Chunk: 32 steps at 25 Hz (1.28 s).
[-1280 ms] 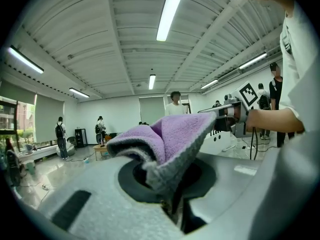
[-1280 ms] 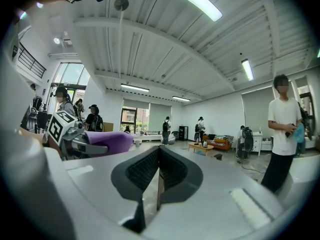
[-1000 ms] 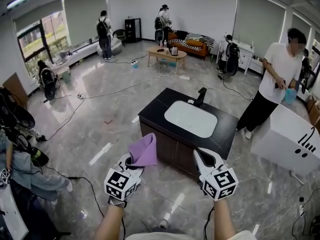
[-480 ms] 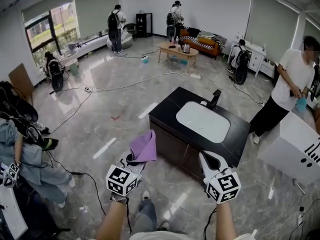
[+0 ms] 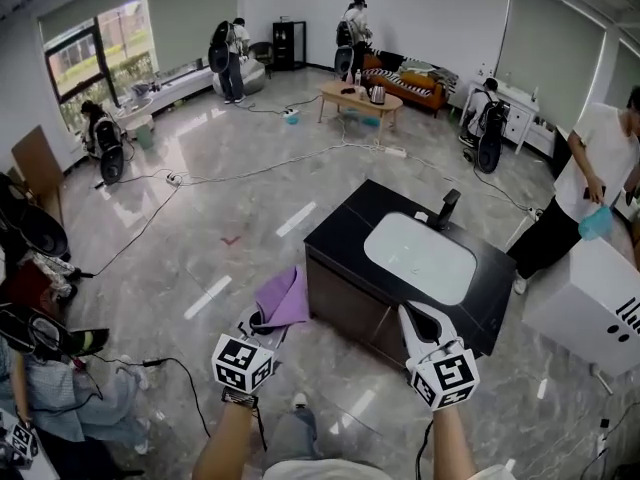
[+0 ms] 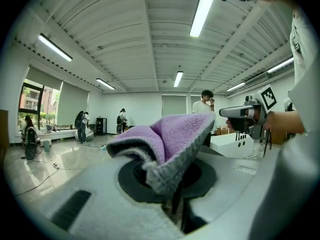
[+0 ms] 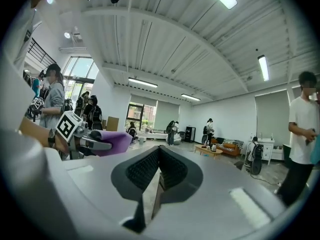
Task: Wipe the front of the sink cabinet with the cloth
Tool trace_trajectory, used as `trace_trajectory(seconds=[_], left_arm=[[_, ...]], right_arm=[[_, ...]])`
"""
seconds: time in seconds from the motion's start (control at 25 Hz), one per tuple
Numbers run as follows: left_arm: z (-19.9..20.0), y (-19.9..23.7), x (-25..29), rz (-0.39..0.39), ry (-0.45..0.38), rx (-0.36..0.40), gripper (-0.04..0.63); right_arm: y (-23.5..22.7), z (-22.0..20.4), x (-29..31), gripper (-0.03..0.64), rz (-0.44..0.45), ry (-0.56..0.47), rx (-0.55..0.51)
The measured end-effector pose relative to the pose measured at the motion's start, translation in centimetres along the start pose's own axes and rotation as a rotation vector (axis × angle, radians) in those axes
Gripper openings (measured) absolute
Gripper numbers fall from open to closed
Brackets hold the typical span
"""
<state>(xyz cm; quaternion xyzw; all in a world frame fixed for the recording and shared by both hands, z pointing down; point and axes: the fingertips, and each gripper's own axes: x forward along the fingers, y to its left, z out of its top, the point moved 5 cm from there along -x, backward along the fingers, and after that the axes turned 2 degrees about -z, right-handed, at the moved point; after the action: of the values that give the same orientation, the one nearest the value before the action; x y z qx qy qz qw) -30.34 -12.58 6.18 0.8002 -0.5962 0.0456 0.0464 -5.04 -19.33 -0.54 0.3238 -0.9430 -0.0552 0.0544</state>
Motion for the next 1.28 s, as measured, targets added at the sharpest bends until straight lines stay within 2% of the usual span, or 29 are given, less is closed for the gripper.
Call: trace_trajectory(seconds=[0.16, 0.4, 0.68, 1.04, 1.28], left_arm=[[-1.4, 3.8, 2.6, -0.003, 0.002, 0.02, 0.051], [-4.6, 8.4, 5.6, 0.029, -0.011, 0.007, 0.051], [-10.2, 11.3, 8.9, 0.043, -0.01, -0.019, 0.051], [-21.4, 13.1, 14.4, 0.035, -0.009, -0.018, 0.051], [-30.5, 15.5, 18.1, 0.037, -0.072, -0.032, 0.049]], right_arm=[[0.0, -1.6, 4.3, 0.006, 0.012, -0.016, -0.01], [-0.8, -5.5, 8.6, 0.006, 0.027, -0.003, 0.003], [-1.4, -11.3, 11.9, 0.006, 0.019, 0.019, 0.025], [-3.3, -23.5, 15.4, 0.006, 0.04, 0.027, 0.041], [-3.8, -33.3, 17.9, 0.007, 0.034, 0.006, 0.045]])
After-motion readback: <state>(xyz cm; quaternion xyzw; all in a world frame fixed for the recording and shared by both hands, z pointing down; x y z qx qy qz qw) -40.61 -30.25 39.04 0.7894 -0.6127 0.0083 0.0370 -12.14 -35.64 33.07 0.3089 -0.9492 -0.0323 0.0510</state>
